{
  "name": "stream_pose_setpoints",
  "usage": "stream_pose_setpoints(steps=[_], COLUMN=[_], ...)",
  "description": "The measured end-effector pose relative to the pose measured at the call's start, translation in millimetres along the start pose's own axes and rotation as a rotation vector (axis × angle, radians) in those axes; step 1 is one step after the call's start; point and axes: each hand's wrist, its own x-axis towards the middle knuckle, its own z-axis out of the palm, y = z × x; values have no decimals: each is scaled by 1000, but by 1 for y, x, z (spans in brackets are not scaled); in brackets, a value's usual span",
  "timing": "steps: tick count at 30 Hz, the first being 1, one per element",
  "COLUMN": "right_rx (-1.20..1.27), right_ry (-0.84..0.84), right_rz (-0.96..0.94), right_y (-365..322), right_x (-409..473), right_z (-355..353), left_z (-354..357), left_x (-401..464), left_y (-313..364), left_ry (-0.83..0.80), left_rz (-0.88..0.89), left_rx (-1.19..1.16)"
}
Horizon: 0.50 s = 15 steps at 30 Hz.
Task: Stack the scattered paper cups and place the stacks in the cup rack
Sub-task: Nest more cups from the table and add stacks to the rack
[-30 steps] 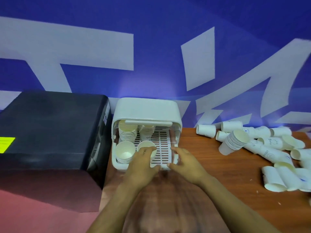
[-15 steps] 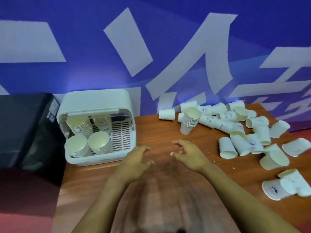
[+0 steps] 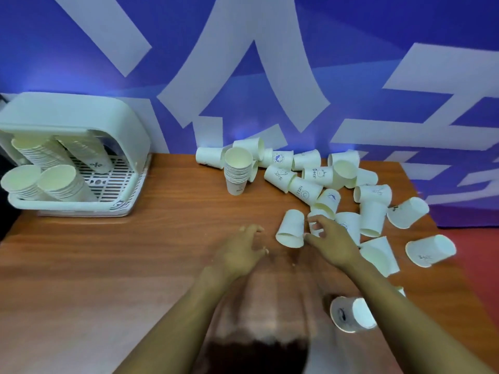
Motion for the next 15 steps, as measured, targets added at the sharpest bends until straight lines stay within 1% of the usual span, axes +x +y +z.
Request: stream_pose_setpoints(steps=[3,6,10,15], right_rx=[-73,-207,-404,-418], right_ry=[26,43,-18,-69], right_rz=[51,80,113,136], right_y=[21,34,41,50], right_x=[10,22,34,52], right_z=[-13,-17,-17,-19], left_z=[16,21,28,48], left_x=[4,16,37,71], left_y=[10,19,33,54], left_ry=[-11,4,14,-40], left_rz=[-55,-102,-152,-243], left_rx=[-6,-23,-39,95])
